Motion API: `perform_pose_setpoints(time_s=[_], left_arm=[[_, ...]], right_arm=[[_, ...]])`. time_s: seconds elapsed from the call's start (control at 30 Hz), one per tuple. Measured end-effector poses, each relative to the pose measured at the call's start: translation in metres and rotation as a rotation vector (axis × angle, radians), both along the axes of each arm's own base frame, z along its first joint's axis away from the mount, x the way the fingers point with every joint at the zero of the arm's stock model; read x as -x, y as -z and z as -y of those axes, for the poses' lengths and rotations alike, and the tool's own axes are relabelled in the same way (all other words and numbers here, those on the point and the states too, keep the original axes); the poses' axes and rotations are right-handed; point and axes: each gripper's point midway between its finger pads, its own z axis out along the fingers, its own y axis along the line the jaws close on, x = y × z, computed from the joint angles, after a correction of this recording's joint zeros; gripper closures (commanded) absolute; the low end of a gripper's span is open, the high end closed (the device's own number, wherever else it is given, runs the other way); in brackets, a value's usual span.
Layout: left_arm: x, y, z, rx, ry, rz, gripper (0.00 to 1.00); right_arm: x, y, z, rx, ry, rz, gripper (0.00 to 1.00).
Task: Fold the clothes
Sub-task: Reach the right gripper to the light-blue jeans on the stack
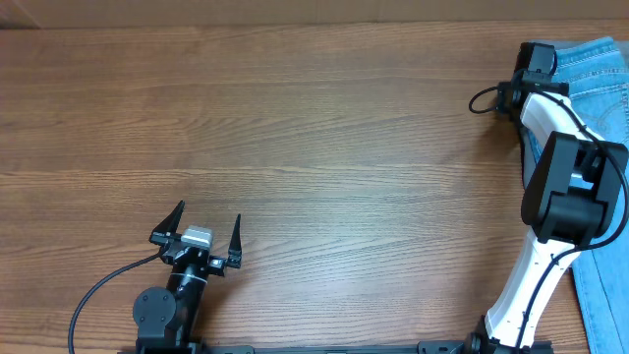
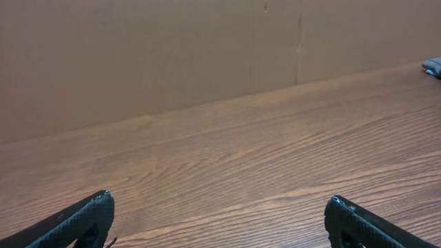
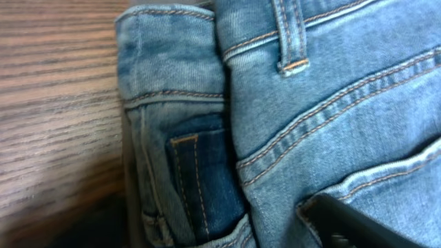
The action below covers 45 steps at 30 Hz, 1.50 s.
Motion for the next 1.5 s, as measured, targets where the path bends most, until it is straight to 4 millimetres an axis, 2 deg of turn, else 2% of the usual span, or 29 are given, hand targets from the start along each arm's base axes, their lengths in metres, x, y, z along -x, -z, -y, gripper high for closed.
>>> perform_pose_setpoints(time_s=[0.4, 0.6, 0.83, 1.3, 1.37, 1.47, 1.5], left_arm=[[0.000, 0.000, 0.000, 0.000, 0.000, 0.000, 0.00], [0.000, 0.000, 0.000, 0.000, 0.000, 0.000, 0.00], [0.000, 0.000, 0.000, 0.000, 0.000, 0.000, 0.00], [0.000, 0.000, 0.000, 0.000, 0.000, 0.000, 0.00], [0.000, 0.000, 0.000, 0.000, 0.000, 0.000, 0.00], [0.000, 0.000, 0.000, 0.000, 0.000, 0.000, 0.00], [0.000, 0.000, 0.000, 0.000, 0.000, 0.000, 0.00]], right_arm=[[-0.006, 0.002, -0.009, -0.068, -0.019, 0.033, 0.18], [-0.017, -0.014, -0.004, -0.101, 0.011, 0.097, 0.19], [-0.004, -0.005, 0.009, -0.148, 0.034, 0.064, 0.20], [-0.002, -0.001, 0.006, -0.177, 0.022, 0.054, 0.21], [-0.002, -0.001, 0.006, -0.178, 0.022, 0.053, 0.28], [-0.003, 0.000, 0.004, -0.190, 0.017, 0.054, 0.57], [-0.003, 0.000, 0.003, -0.193, 0.016, 0.054, 0.62]])
